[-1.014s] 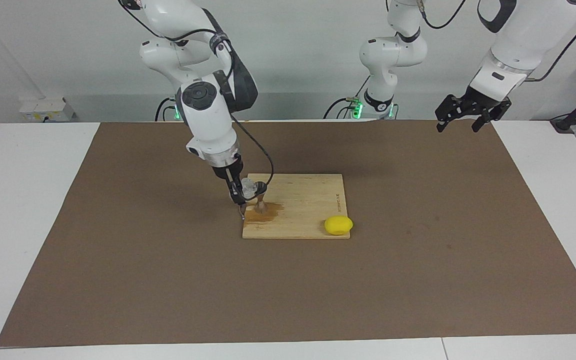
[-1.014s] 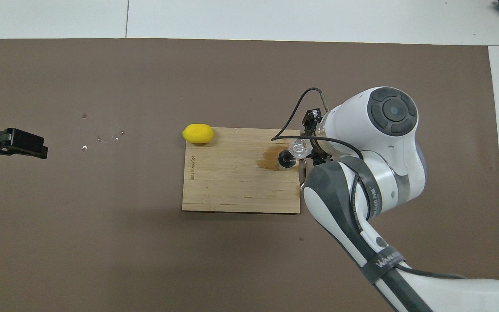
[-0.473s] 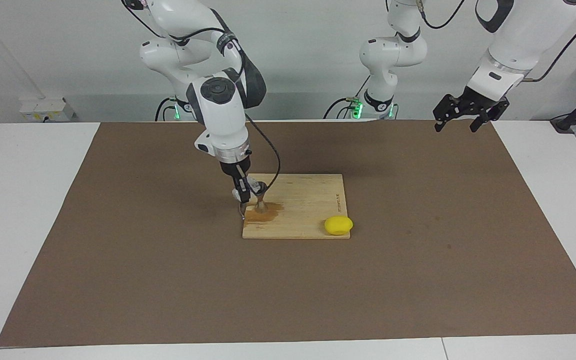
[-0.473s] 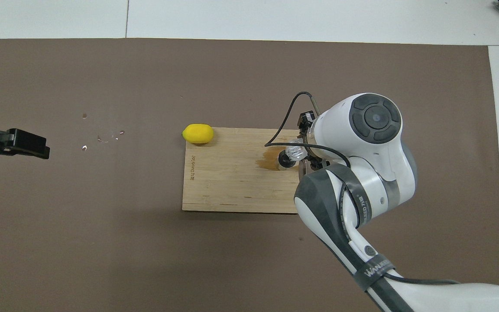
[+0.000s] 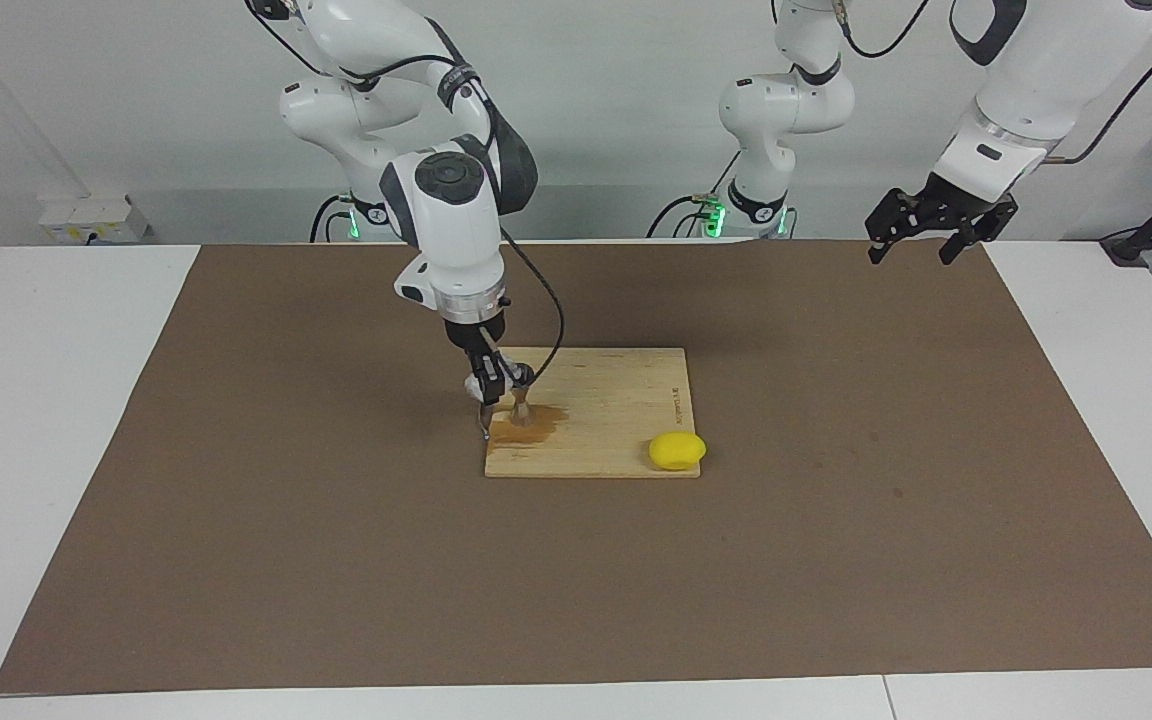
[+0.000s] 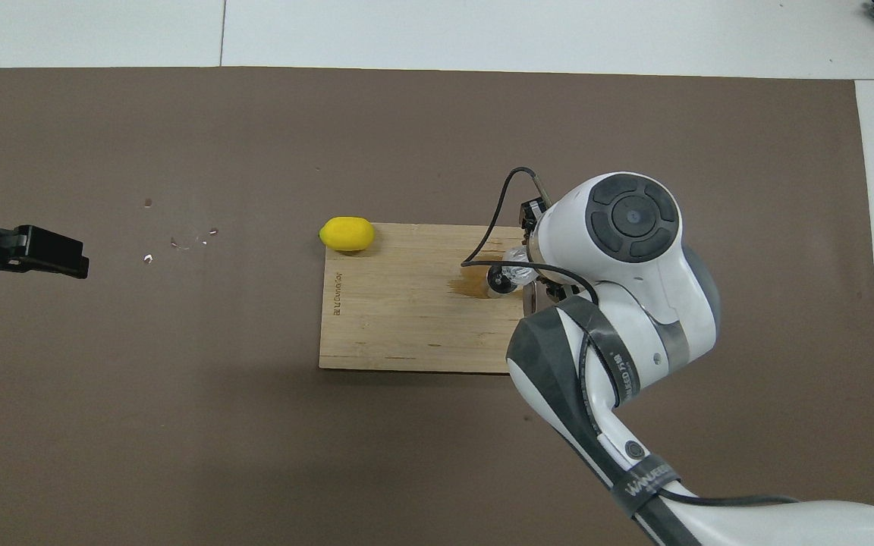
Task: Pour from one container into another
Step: 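Tilt the clear glass with the right gripper to pour into the cup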
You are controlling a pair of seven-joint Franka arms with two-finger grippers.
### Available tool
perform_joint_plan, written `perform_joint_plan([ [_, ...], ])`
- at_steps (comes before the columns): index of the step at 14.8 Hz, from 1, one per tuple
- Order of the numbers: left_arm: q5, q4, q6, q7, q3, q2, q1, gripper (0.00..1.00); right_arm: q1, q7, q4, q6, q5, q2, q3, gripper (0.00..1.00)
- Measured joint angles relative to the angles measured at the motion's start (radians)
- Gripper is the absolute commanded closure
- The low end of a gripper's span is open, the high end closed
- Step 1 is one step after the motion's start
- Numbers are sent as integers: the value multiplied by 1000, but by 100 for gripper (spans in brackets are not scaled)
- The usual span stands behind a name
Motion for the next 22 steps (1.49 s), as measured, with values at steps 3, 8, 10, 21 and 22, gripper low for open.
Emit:
perform_joint_plan([
  [3, -1, 0, 0, 0, -5, 0, 0, 0, 3, 0, 1, -12, -32, 0, 0, 100],
  [8, -1, 0, -1, 0, -10, 0, -2, 0, 9, 5, 4, -12, -33, 0, 0, 100],
  [10, -2, 0, -1, 0, -10, 0, -7, 0, 9, 8, 8, -12, -33, 0, 0, 100],
  [21, -2, 0, -1, 0, -6, 0, -8, 0, -33, 32, 30, -12, 101, 0, -13, 100],
  [22, -2, 0, -1, 0, -6, 0, -8, 0, -48, 32, 32, -12, 136, 0, -13, 100],
])
